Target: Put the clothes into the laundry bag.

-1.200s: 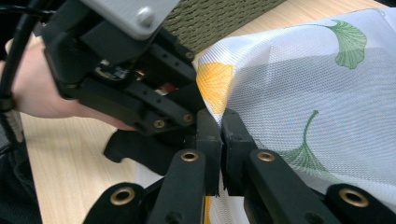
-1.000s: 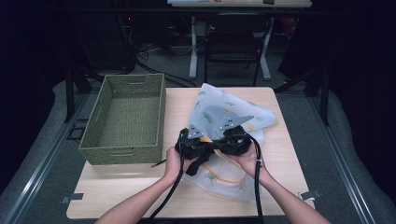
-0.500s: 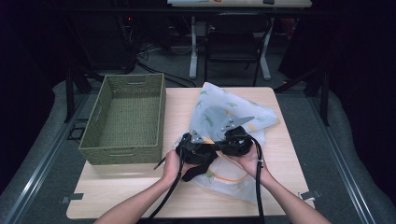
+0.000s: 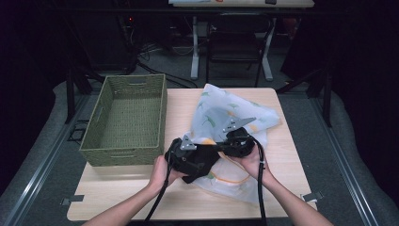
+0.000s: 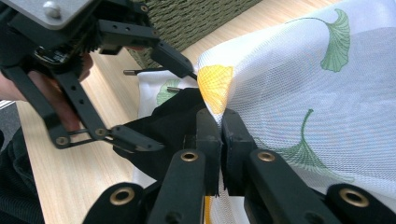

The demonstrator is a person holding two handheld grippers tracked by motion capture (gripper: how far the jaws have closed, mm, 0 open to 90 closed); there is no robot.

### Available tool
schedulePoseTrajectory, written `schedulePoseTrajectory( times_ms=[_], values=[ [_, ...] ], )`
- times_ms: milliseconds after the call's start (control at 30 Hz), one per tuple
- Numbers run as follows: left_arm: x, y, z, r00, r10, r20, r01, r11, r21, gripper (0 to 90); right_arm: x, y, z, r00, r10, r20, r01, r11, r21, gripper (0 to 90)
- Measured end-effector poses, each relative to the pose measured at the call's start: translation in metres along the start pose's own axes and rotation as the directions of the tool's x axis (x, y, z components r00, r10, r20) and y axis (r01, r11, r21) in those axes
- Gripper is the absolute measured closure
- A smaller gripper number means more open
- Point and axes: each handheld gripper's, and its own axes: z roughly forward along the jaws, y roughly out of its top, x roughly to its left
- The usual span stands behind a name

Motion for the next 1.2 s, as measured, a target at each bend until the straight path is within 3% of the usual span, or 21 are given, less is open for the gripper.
schedulePoseTrajectory(
  times_ms=[100, 300, 400, 500, 600, 667, 733, 900, 967, 1000, 1133, 1167, 1200],
  values=[
    [0.001, -0.006, 0.000, 0.9999, -0.014, 0.008, 0.014, 0.9997, 0.019, 15.3, 0.000, 0.000, 0.001, 1.0000, -0.003, 0.001, 0.003, 1.000, 0.005, 87.7],
    [0.004, -0.021, 0.017, 0.9956, -0.088, 0.031, 0.086, 0.9935, 0.075, 12.0, 0.000, 0.000, 0.001, 1.0000, -0.006, 0.004, 0.006, 1.000, 0.007, 87.7],
    [0.007, -0.022, 0.027, 0.9921, -0.117, 0.045, 0.113, 0.9892, 0.094, 14.5, 0.000, 0.000, 0.003, 1.0000, -0.006, 0.004, 0.006, 1.000, 0.010, 87.7],
    [0.008, -0.022, 0.033, 0.9919, -0.121, 0.039, 0.117, 0.9879, 0.102, 18.8, 0.001, -0.001, 0.004, 0.9999, -0.013, 0.007, 0.013, 1.000, 0.014, 87.7],
    [0.006, -0.024, 0.040, 0.9930, -0.117, 0.017, 0.115, 0.9891, 0.091, 30.5, 0.001, -0.002, 0.004, 0.9999, -0.013, 0.004, 0.013, 1.000, 0.017, 87.7],
    [0.005, -0.025, 0.043, 0.9942, -0.104, 0.024, 0.102, 0.9905, 0.092, 42.1, 0.001, -0.002, 0.005, 0.9999, -0.012, 0.001, 0.011, 1.000, 0.020, 87.7],
    [0.004, -0.025, 0.045, 0.9937, -0.112, 0.014, 0.110, 0.9899, 0.089, 46.5, 0.001, -0.002, 0.005, 0.9999, -0.010, 0.001, 0.010, 1.000, 0.019, 87.7],
    [0.002, -0.023, 0.045, 0.9947, -0.098, 0.029, 0.096, 0.9934, 0.062, 82.4, 0.002, -0.002, 0.006, 0.9999, -0.013, -0.004, 0.013, 1.000, 0.026, 87.7],
    [0.002, -0.022, 0.045, 0.9955, -0.092, 0.025, 0.091, 0.9947, 0.049, 85.9, 0.002, -0.001, 0.006, 0.9999, -0.015, -0.005, 0.015, 1.000, 0.022, 87.7],
    [0.001, -0.021, 0.043, 0.9963, -0.085, 0.010, 0.085, 0.9963, 0.013, 86.4, 0.003, -0.001, 0.006, 0.9999, -0.017, -0.004, 0.017, 1.000, 0.019, 87.8],
    [-0.002, -0.012, 0.042, 0.9977, -0.068, -0.006, 0.067, 0.9971, -0.036, 86.7, 0.005, 0.001, 0.003, 0.9996, -0.028, -0.002, 0.028, 1.000, -0.003, 87.8],
    [-0.002, -0.012, 0.042, 0.9977, -0.068, -0.006, 0.067, 0.9971, -0.036, 86.7, 0.005, 0.001, 0.003, 0.9996, -0.028, -0.002, 0.028, 1.000, -0.003, 87.8],
    [-0.001, -0.007, 0.044, 0.9961, -0.088, -0.001, 0.088, 0.9937, -0.069, 86.7, 0.005, 0.001, 0.002, 0.9997, -0.025, -0.002, 0.025, 1.000, -0.013, 87.8]
  ],
)
